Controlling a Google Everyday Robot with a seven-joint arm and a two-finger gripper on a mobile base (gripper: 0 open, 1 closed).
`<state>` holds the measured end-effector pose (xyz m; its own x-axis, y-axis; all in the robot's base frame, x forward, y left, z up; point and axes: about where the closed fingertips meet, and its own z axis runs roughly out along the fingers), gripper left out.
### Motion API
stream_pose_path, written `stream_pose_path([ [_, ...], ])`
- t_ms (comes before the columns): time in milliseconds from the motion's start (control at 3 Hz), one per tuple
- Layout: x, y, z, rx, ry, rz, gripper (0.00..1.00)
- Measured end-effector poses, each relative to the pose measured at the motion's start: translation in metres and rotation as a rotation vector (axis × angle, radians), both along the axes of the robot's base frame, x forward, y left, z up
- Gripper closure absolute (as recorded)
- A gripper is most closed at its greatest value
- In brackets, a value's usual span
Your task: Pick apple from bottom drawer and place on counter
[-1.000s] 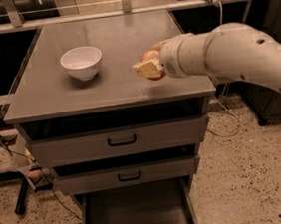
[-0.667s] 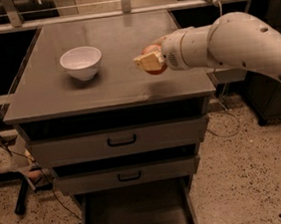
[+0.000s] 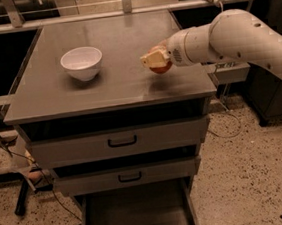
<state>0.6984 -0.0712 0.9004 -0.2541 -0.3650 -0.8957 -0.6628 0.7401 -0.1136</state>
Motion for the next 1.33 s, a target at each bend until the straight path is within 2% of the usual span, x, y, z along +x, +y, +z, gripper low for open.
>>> stream_pose_path([
  [333,0.020,-0.006,-0.026,0.010,0.056,-0.004,1.00],
  [667,0.031,-0.008,-0.037,0.024,0.083,-0.004,1.00],
  [1333,0.031,-0.008,-0.033,0.024,0.084,-0.004,0.57],
])
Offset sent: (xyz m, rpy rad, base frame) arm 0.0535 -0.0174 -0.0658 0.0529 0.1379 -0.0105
